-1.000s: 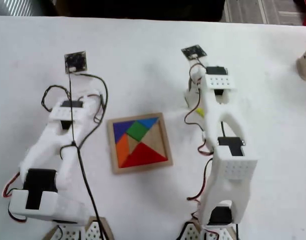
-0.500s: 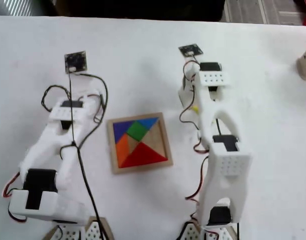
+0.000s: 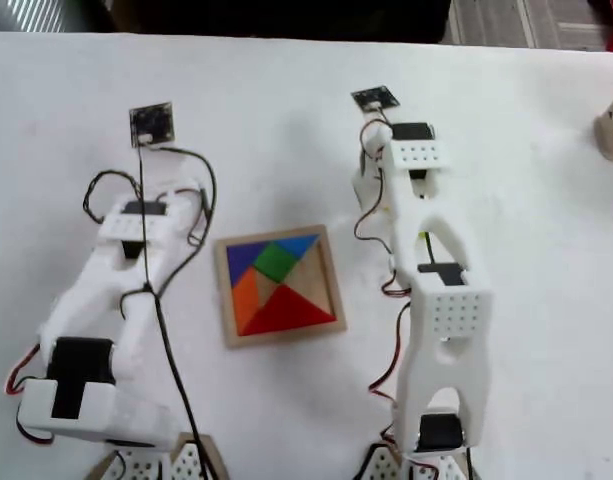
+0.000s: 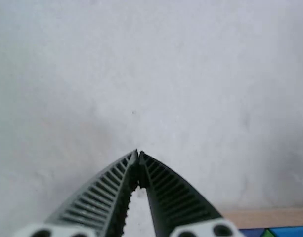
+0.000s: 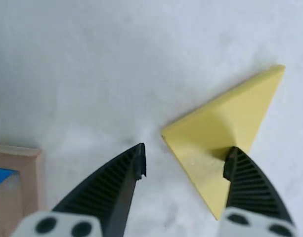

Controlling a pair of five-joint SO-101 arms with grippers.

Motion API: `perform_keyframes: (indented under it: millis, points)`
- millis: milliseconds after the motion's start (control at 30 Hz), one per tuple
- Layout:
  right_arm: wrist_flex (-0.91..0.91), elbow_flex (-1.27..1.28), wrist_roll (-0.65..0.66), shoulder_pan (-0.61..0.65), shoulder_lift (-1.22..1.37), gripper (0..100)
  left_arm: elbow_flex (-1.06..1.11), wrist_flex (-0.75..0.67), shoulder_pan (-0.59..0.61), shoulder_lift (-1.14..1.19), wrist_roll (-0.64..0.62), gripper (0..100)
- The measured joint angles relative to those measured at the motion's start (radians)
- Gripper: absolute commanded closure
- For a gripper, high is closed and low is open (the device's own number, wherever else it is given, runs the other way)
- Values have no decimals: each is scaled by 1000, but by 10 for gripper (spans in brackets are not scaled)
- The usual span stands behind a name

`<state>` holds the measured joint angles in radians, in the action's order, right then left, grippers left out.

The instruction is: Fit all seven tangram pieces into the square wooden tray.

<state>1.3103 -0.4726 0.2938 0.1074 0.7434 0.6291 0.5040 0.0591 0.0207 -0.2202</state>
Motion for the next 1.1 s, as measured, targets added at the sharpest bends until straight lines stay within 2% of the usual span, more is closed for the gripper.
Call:
perform_keyframes:
  millis: [300,1100]
  points:
    - [25,0,103,-25,0,748,0,0,0,0,0,976]
    - [32,2,107,-89,28,752,0,0,0,0,0,976]
